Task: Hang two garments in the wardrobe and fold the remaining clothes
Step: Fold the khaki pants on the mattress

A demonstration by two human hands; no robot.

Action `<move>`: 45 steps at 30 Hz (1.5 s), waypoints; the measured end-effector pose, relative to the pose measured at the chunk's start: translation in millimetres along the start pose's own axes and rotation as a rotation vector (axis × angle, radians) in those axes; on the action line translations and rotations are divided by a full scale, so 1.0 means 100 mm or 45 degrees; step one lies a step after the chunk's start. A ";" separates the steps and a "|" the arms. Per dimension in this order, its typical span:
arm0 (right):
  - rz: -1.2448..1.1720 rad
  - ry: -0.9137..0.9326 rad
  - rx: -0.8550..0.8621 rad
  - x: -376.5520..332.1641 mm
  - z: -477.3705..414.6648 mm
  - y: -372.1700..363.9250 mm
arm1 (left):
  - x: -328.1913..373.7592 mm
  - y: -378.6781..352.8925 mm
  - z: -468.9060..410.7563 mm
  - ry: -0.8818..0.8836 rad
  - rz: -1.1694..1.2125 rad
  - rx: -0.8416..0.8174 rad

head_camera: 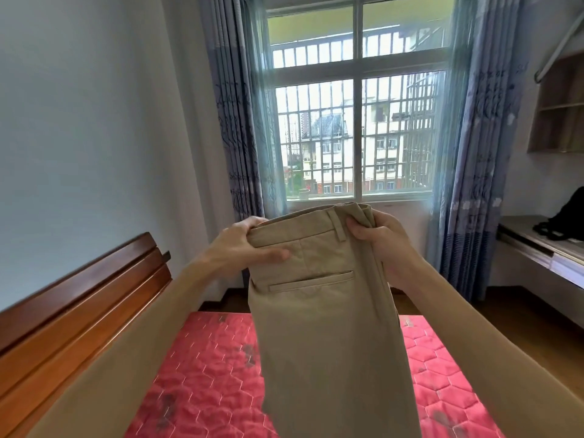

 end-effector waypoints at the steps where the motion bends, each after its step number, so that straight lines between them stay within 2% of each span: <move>1: -0.026 -0.034 -0.057 0.04 0.00 0.01 | -0.05 -0.03 0.00 0.022 0.168 -0.133; 3: -0.047 -0.106 -0.194 0.14 -0.02 0.01 | -0.07 -0.07 0.04 0.006 0.240 -0.242; 5: 0.105 -0.137 -0.256 0.22 -0.06 0.06 | -0.07 -0.13 0.03 -0.028 0.298 -0.185; 7: 0.570 -0.096 -0.239 0.30 -0.19 0.17 | -0.15 -0.17 -0.05 -0.046 0.346 -0.070; 10: 1.378 -0.152 -0.229 0.49 -0.47 0.37 | -0.32 -0.22 -0.27 -0.073 0.227 0.053; 12: 1.569 -0.240 -0.249 0.60 -0.67 0.42 | -0.35 -0.24 -0.45 -0.135 0.026 0.125; 16: 1.359 -0.193 -0.097 0.69 -1.11 0.32 | -0.17 -0.14 -0.87 -0.266 -0.421 0.226; 19: 1.261 -0.057 0.018 0.61 -1.51 0.22 | -0.01 0.12 -1.28 -0.268 -0.593 0.255; 23: 1.119 0.148 0.202 0.32 -1.95 0.12 | 0.38 0.54 -1.63 -0.335 -0.693 0.447; 25: 1.014 0.245 0.273 0.22 -2.07 0.14 | 0.51 0.69 -1.64 -0.382 -0.661 0.554; 29: 0.975 0.324 0.244 0.23 -2.12 0.18 | 0.52 0.77 -1.46 -0.484 -0.590 0.655; 34: 0.749 0.253 0.172 0.32 -1.62 0.14 | 0.39 0.63 -1.13 -0.469 -0.503 0.590; 39: 0.483 0.111 0.156 0.38 -1.13 0.24 | 0.22 0.52 -0.80 -0.378 -0.241 0.472; 45: 0.466 0.115 0.234 0.23 -0.93 0.26 | 0.19 0.49 -0.68 -0.270 -0.057 0.415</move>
Point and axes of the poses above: each hand's wrist, its own z-axis away from the middle knuckle, its own y-axis out of the back of the hand, x = y × z, the point moved 7 cm from there along -z, towards the middle knuckle, and after that the axes turned 8 degrees about z, right-handed, at the moved point
